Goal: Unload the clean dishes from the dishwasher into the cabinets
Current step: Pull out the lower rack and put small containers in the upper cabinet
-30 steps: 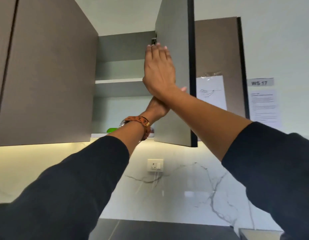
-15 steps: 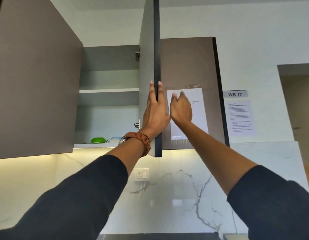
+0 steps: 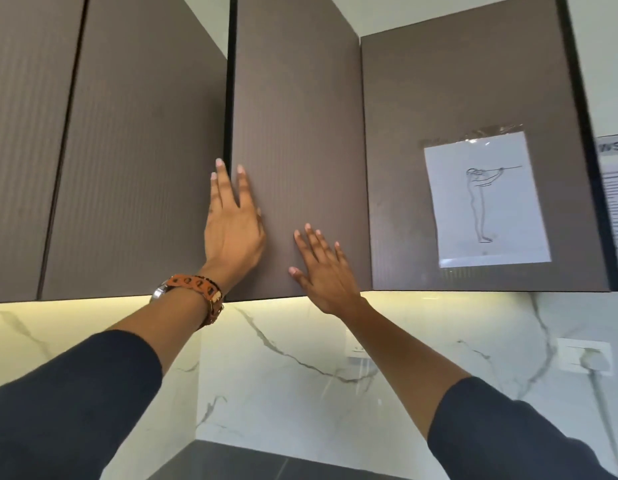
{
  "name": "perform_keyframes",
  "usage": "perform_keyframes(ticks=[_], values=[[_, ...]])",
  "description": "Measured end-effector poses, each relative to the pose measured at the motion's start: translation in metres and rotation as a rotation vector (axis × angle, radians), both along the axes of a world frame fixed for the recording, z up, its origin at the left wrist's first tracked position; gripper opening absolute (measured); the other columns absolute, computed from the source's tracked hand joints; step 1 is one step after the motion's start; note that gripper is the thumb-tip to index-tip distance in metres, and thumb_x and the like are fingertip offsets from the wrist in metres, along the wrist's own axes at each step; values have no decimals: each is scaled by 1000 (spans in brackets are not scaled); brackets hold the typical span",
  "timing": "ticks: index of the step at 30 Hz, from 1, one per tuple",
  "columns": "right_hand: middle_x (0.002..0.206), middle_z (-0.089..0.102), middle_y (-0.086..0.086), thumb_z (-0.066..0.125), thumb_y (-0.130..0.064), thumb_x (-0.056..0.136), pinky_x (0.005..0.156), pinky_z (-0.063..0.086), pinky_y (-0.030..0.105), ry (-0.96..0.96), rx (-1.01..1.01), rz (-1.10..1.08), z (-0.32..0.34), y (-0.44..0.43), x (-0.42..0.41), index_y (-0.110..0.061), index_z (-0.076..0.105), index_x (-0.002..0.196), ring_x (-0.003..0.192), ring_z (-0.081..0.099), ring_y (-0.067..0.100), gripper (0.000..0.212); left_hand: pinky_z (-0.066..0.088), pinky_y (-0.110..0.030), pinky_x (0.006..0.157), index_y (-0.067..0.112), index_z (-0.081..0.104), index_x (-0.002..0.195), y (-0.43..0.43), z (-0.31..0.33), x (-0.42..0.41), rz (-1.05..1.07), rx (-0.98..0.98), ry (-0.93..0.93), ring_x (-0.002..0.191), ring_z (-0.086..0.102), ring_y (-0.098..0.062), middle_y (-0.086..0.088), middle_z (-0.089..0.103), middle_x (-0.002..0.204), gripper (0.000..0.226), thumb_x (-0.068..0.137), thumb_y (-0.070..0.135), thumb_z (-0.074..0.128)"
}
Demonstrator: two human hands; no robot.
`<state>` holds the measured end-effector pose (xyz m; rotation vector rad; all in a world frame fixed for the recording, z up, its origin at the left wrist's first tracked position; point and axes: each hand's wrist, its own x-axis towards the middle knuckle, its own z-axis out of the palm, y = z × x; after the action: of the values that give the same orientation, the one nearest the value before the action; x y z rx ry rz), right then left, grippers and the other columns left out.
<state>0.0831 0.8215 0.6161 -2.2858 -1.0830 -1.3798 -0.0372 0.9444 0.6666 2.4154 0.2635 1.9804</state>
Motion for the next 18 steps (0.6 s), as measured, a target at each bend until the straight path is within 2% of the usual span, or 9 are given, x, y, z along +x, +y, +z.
perform_keyframes(ticks=[4, 7, 11, 14, 18], values=[[160, -7, 0, 18, -49, 98, 116, -12, 37, -121, -47, -40, 13, 51, 22, -15, -4, 150, 147, -7, 15, 66, 20, -45, 116, 5, -2, 150, 49, -10, 37, 100, -57, 27, 146, -3, -37, -22, -12, 156, 74, 97, 42, 36], [160, -7, 1, -5, -58, 86, 114, -14, 37, -159, -60, -57, 18, 83, 45, -13, -6, 150, 147, -5, 16, 78, 12, -45, 118, 3, 0, 149, 83, -7, 62, 194, -24, 23, 145, -2, -39, -25, -8, 155, 76, 96, 46, 32], [159, -8, 2, -8, -59, 83, 114, -14, 37, -155, -44, -32, 16, 113, 70, -13, -8, 149, 147, -7, 18, 81, 1, -43, 119, 0, -1, 149, 118, -6, 92, 284, 30, 52, 146, -4, -34, -22, -4, 156, 77, 96, 50, 25], [158, -14, 2, -19, -64, 78, 111, -19, 37, -148, -37, -21, 13, 134, 91, -14, -18, 143, 146, -13, 19, 81, -5, -40, 119, 2, -7, 148, 137, -11, 122, 293, 44, 131, 147, -7, -27, -16, -8, 158, 79, 94, 56, 16], [145, -32, -1, -36, -58, 64, 109, -21, 38, -131, -51, -50, 14, 155, 116, -15, -26, 137, 136, -29, 19, 84, -7, -36, 118, 6, -14, 147, 147, -24, 163, 244, 66, 278, 146, -12, -26, -14, -17, 156, 79, 94, 56, 15]])
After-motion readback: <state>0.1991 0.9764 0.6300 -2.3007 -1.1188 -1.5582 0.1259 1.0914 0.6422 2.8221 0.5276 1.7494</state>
